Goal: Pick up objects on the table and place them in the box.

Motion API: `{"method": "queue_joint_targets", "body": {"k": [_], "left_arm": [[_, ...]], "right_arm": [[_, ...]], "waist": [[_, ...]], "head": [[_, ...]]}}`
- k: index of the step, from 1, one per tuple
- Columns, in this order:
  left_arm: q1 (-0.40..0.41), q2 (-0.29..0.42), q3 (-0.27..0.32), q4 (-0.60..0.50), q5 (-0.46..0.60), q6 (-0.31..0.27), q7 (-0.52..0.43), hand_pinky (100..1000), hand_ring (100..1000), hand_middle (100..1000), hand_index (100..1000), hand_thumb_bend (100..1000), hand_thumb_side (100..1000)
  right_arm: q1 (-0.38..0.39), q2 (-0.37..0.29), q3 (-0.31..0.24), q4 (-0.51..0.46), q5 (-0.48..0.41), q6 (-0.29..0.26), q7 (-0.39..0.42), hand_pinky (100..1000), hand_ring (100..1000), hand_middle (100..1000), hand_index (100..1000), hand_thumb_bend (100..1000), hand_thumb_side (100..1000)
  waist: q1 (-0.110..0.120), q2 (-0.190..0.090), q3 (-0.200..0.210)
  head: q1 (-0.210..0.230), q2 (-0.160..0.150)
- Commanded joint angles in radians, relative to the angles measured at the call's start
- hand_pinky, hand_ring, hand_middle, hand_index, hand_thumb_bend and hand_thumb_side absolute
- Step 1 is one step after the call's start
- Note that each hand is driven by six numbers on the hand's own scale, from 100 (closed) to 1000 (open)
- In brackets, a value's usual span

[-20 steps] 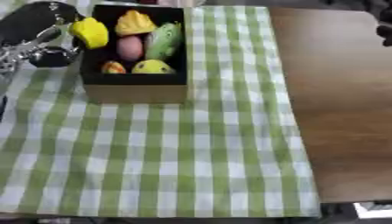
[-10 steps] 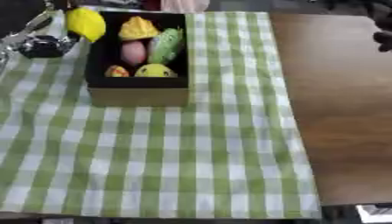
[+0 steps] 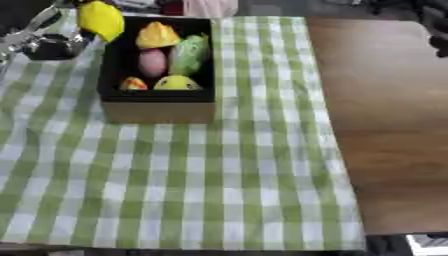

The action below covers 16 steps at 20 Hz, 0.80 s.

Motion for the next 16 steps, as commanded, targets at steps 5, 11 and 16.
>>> {"method": "queue_joint_targets", "body": {"k": [5,11,16], "left_arm": [[-0.041,-0.066,0.019,0.057,-0.043,-0.001,-0.030,755,619,499,645,100,109],[-0.027,-0.100,0.025,0.094,-0.080,-0.007,-0.048,765,634,512,663,107,160],[-0.019,-0.098,0.025,0.104,-0.102,-0.015,-0.054,882,816,734,883,242,283]], "right_arm": [[-0.037,-0.051,0.000,-0.011,-0.017,-0.019,0.003,1000,1000,612,988,100,881],[-0.057,-0.047,0.009,-0.007,-0.011,-0.015,0.011,1000,1000,612,988,100,885],[-0.057,-0.041,0.011,-0.002,0.002,-0.012,0.014,1000,1000,612,988,100,887]], "waist": [[-0.008,0.003,-0.027],[-0.012,0.014,-0.035],[-0.012,0.016,-0.030]], "head": [[0.022,0.004],[0.021,0.004],[0.015,0.004]]}}
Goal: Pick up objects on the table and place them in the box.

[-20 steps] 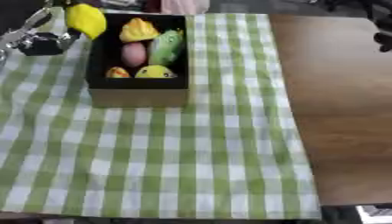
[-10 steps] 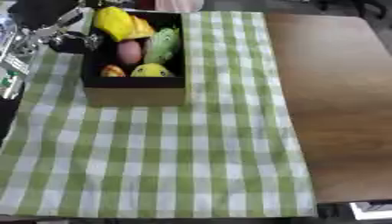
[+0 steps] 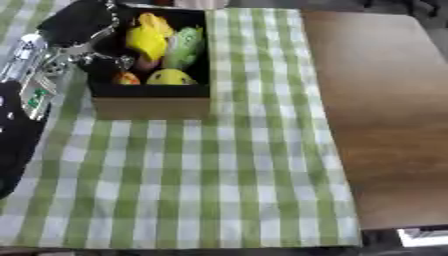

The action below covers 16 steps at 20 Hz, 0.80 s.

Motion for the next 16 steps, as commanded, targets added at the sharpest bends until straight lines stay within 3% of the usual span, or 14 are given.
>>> {"method": "queue_joint_targets", "body": {"k": [1,3,6,14,15,16], "left_arm": [[-0.015,0.008,0.005,-0.010,-0.016,-0.008,-0.009,925,866,788,926,345,390],[-0.013,0.014,0.006,-0.020,-0.028,-0.013,-0.010,966,922,840,965,578,579],[-0.012,0.020,0.015,-0.040,-0.048,-0.004,-0.001,1000,982,869,983,641,650],[-0.008,0.035,0.026,-0.080,-0.018,0.016,0.000,1000,976,860,976,600,647],[-0.005,0.041,0.027,-0.091,-0.004,0.016,0.000,991,963,848,966,547,646],[0.000,0.051,0.026,-0.109,0.016,0.019,0.004,990,954,839,959,454,645]], "right_arm": [[-0.004,-0.030,-0.010,-0.001,0.011,0.000,0.004,1000,1000,612,988,100,888],[-0.002,-0.027,-0.010,0.001,0.015,0.001,0.004,1000,1000,612,988,100,888],[0.001,-0.024,-0.010,0.002,0.021,0.002,0.005,1000,1000,612,989,100,889],[0.008,-0.020,-0.012,0.005,0.026,0.003,0.002,1000,1000,613,989,100,890],[0.009,-0.020,-0.013,0.004,0.024,0.003,0.001,1000,1000,614,989,100,928],[0.012,-0.020,-0.015,0.002,0.018,0.004,0.000,1000,1000,614,990,100,887]], "waist": [[0.000,-0.015,0.002],[0.001,-0.016,0.005],[0.001,-0.016,0.009],[0.001,-0.018,0.014],[0.001,-0.020,0.015],[0.002,-0.021,0.017]], "head": [[-0.005,0.004],[-0.008,0.004],[-0.011,0.004],[-0.016,0.004],[-0.017,0.004],[-0.019,0.004]]}}
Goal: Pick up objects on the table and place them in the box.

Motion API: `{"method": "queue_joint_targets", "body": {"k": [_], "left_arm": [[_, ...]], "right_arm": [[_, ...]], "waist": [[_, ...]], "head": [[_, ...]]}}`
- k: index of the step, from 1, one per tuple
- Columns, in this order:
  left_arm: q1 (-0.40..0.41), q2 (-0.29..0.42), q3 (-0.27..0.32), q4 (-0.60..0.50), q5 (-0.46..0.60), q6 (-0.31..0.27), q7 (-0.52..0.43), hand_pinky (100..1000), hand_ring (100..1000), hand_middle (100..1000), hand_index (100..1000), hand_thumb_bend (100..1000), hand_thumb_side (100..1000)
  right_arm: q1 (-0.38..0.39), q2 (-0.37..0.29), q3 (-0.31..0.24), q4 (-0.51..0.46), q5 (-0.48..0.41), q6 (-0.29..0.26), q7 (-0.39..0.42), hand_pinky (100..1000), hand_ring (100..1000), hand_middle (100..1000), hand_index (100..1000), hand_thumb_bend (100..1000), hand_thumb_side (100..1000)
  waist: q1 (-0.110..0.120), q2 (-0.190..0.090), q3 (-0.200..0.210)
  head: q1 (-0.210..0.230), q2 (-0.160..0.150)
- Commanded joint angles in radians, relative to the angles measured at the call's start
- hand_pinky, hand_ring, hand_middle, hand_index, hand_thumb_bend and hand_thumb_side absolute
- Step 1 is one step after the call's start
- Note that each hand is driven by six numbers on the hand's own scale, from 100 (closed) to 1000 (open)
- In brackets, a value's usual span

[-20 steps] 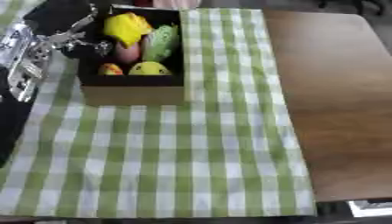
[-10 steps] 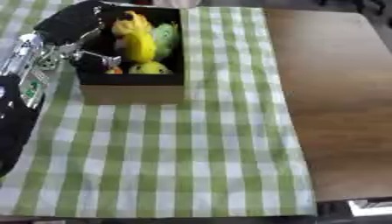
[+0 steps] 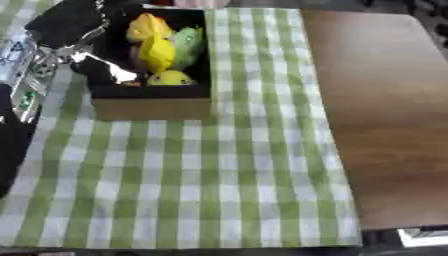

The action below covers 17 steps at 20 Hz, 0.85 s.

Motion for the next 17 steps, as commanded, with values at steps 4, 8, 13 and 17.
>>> {"method": "queue_joint_targets", "body": {"k": [4,8,13,17], "left_arm": [[0.034,0.113,0.018,-0.179,0.251,0.036,0.039,956,905,791,910,145,713],[0.103,0.246,0.083,-0.327,0.588,0.137,0.081,934,862,731,842,100,795],[0.207,0.413,0.209,-0.464,1.095,0.286,0.114,918,801,705,843,100,757],[0.319,0.535,0.278,-0.574,1.341,0.273,0.198,920,815,719,840,100,667]], "right_arm": [[0.027,-0.015,-0.042,-0.033,-0.063,0.017,-0.012,1000,1000,616,991,100,879],[0.074,0.004,-0.076,-0.088,-0.105,0.019,-0.020,1000,1000,617,990,100,872],[0.138,0.047,-0.107,-0.137,-0.114,-0.030,-0.022,1000,1000,621,988,100,860],[0.173,0.081,-0.121,-0.139,-0.133,-0.092,0.015,1000,1000,619,983,100,839]], "waist": [[0.009,-0.029,0.018],[0.009,-0.033,0.039],[0.006,-0.034,0.074],[-0.001,-0.030,0.095]], "head": [[-0.026,0.004],[-0.057,0.004],[-0.101,0.004],[-0.119,0.004]]}}
